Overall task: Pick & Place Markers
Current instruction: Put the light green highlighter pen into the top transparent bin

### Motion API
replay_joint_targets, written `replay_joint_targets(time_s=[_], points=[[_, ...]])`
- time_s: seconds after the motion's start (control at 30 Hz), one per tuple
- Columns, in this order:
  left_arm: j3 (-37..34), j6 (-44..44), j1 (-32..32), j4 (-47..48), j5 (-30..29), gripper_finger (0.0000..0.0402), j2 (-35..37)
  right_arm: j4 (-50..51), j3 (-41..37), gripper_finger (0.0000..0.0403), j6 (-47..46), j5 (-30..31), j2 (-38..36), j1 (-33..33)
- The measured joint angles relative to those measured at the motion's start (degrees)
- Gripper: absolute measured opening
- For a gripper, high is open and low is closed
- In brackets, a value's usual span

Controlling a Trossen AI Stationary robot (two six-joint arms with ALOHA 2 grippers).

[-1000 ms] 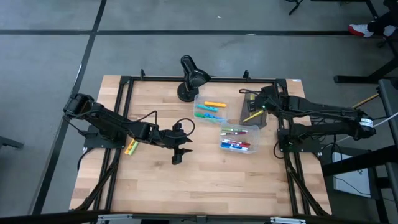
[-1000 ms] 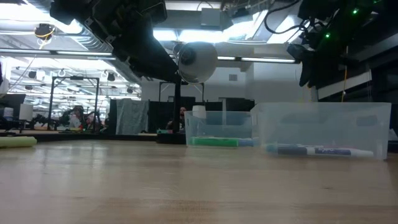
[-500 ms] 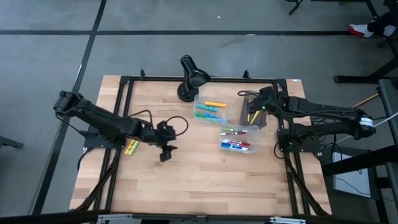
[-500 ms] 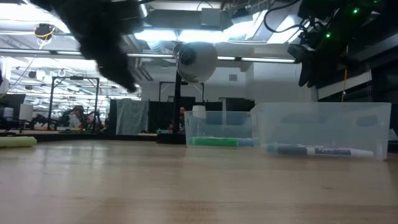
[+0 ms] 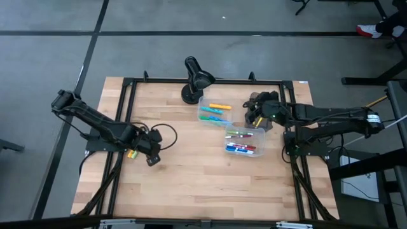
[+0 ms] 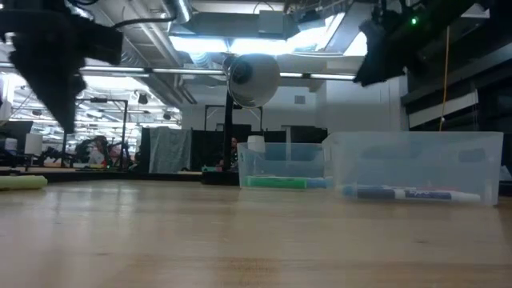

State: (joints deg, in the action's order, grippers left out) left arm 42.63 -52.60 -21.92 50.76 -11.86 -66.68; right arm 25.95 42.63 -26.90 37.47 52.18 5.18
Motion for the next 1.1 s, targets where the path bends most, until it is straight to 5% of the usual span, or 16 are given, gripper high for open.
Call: replay_joint_targets(time_s=[0.43, 1.1], points=[[0.0, -22.5, -2.7, 16.7, 0.9, 0.0203, 0.0, -12.6, 0.0, 0.0136, 3.7, -3.7, 3.7, -10.5], [0.0, -21.8, -2.7, 17.6, 6.4, 0.0192, -15.0, -18.5, 0.0, 0.0136, 6.3, -3.7, 8.9, -16.7]])
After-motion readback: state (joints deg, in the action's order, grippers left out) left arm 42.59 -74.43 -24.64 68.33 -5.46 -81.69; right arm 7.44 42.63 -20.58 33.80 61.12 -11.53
